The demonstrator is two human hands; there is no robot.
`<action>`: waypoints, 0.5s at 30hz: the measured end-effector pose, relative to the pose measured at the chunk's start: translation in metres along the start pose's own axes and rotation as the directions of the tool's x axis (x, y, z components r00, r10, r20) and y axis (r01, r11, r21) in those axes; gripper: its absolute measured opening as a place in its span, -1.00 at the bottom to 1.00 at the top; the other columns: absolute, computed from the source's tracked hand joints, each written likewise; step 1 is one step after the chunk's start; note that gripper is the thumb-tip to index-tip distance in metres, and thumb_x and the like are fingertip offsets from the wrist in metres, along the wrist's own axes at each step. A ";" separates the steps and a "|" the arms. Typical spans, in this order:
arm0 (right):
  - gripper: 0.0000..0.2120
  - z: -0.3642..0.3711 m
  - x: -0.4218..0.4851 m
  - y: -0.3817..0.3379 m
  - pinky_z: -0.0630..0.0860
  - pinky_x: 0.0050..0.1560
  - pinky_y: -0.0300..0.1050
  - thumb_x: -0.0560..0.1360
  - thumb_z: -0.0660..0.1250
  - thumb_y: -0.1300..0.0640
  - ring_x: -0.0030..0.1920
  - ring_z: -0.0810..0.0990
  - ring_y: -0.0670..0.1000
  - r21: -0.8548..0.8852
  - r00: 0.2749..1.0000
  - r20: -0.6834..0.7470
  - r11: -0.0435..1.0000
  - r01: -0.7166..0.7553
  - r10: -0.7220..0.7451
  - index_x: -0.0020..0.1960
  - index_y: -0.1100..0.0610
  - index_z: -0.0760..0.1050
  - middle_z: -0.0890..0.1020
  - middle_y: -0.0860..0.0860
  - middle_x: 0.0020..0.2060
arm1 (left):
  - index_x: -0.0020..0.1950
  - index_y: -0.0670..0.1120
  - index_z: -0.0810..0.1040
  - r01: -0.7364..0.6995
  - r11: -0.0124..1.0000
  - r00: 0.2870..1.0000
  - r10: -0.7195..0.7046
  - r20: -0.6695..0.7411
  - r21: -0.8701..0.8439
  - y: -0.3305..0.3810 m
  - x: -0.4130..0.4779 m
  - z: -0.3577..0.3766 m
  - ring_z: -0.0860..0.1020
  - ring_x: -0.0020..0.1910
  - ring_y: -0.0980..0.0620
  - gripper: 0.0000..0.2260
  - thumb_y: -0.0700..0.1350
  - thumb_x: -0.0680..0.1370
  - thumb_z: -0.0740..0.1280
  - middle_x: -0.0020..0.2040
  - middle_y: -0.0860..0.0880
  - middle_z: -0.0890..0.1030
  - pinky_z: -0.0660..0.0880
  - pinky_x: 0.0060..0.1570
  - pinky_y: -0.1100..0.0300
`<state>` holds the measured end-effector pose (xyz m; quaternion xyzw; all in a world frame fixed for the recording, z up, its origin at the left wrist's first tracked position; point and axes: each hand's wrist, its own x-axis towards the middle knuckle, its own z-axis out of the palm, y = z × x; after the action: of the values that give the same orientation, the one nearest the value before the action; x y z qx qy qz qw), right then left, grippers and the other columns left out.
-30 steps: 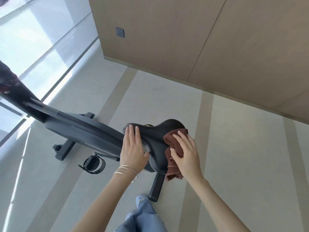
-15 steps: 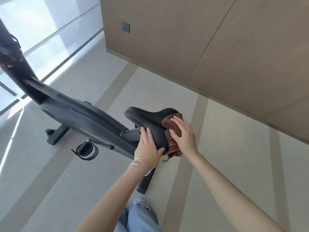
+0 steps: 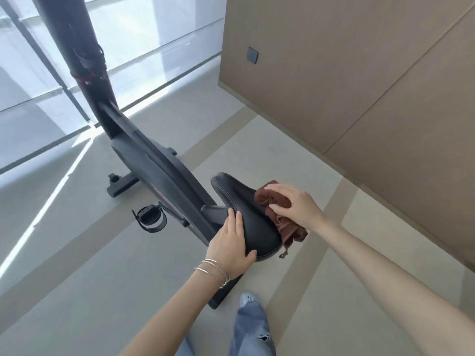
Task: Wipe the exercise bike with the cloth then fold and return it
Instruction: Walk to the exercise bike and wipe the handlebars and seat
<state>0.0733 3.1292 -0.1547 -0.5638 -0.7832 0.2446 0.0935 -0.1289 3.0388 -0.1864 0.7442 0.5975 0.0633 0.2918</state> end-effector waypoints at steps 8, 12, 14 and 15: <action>-0.58 -0.009 -0.015 0.033 0.38 0.26 -0.16 0.37 0.39 0.08 0.33 0.42 -0.03 -0.044 0.928 0.050 0.928 0.371 -0.368 0.22 -0.04 0.52 0.51 -0.16 0.27 | 0.51 -0.19 -0.21 0.350 0.921 0.921 -0.371 -0.115 -0.171 0.052 0.007 0.024 -0.14 0.54 -0.05 0.11 0.39 0.31 0.32 0.56 -0.15 -0.15 0.07 0.49 0.08; -0.61 -0.014 0.034 0.012 0.47 0.21 -0.03 0.43 0.37 0.03 0.26 0.48 -0.03 0.020 0.909 0.213 0.932 0.362 -0.358 0.25 -0.07 0.47 0.54 -0.13 0.25 | 0.51 -0.20 -0.22 0.494 0.850 0.832 -0.523 -0.185 -0.184 0.072 0.015 0.035 -0.13 0.54 -0.10 0.18 0.42 0.24 0.35 0.55 -0.15 -0.15 -0.04 0.52 0.04; -0.64 -0.013 0.049 0.003 0.50 0.16 0.00 0.44 0.36 0.01 0.19 0.52 -0.01 0.055 0.903 0.230 0.932 0.359 -0.362 0.24 -0.09 0.47 0.57 -0.12 0.21 | 0.51 -0.18 -0.21 0.524 0.829 0.803 -0.557 -0.213 -0.193 0.076 0.016 0.037 -0.10 0.54 -0.09 0.18 0.41 0.23 0.37 0.56 -0.14 -0.12 -0.03 0.51 0.03; -0.64 -0.013 0.052 0.003 0.50 0.16 0.00 0.45 0.35 0.00 0.19 0.53 -0.01 0.069 0.895 0.236 0.925 0.373 -0.378 0.24 -0.09 0.46 0.57 -0.11 0.21 | 0.52 -0.17 -0.19 0.528 0.825 0.795 -0.564 -0.224 -0.203 0.078 0.017 0.037 -0.09 0.54 -0.09 0.17 0.39 0.23 0.38 0.56 -0.13 -0.10 -0.01 0.51 0.04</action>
<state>0.0638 3.1818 -0.1514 -0.3665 -0.8800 0.2984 0.0479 -0.0416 3.0318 -0.1817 0.5028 0.8160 0.1176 0.2599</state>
